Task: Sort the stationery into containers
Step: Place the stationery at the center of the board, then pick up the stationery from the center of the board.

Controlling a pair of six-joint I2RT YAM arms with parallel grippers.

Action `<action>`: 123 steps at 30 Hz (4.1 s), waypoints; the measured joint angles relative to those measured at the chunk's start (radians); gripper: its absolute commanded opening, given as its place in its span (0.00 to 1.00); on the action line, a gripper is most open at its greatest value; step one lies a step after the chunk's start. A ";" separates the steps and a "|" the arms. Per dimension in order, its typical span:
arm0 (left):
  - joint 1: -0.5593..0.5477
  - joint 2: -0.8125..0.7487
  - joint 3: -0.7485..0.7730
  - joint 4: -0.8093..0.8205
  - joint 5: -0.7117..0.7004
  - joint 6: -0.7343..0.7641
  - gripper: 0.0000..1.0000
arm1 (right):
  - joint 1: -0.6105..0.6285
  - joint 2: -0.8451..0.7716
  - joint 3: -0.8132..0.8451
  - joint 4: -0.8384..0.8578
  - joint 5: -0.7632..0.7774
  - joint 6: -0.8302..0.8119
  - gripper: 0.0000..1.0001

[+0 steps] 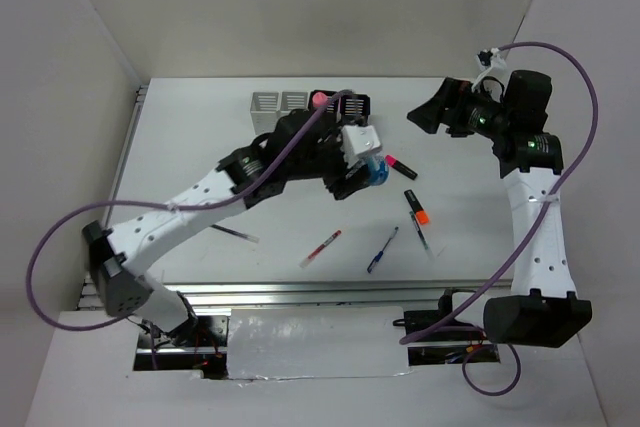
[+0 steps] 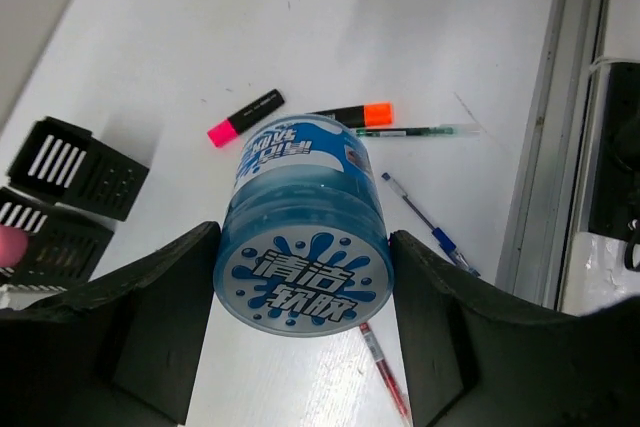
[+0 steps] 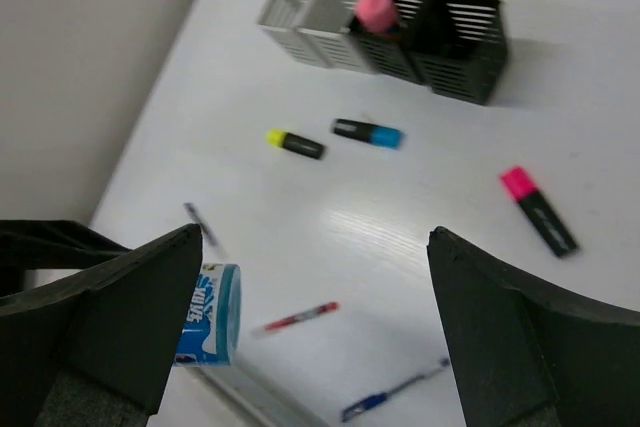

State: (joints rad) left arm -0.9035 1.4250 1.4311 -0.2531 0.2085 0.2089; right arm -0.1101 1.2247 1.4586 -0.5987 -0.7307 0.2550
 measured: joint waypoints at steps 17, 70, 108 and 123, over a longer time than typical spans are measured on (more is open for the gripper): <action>0.031 0.949 0.873 -0.873 -0.152 0.030 0.03 | -0.050 -0.255 -0.229 -0.072 0.379 -0.464 1.00; 0.707 -0.205 -0.172 -0.183 0.225 -0.408 0.99 | 0.620 0.255 -0.308 0.029 0.518 -0.394 1.00; 0.712 -0.209 -0.194 -0.090 0.250 -0.447 0.99 | 0.713 0.435 -0.350 0.163 0.660 -0.330 0.64; 0.711 -0.197 -0.194 -0.083 0.250 -0.444 0.99 | 0.676 0.365 -0.319 0.123 0.608 -0.351 0.20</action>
State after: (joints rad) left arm -0.1921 1.2282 1.2369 -0.3363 0.4583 -0.2348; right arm 0.5655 1.5898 1.1400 -0.4759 -0.1226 -0.0963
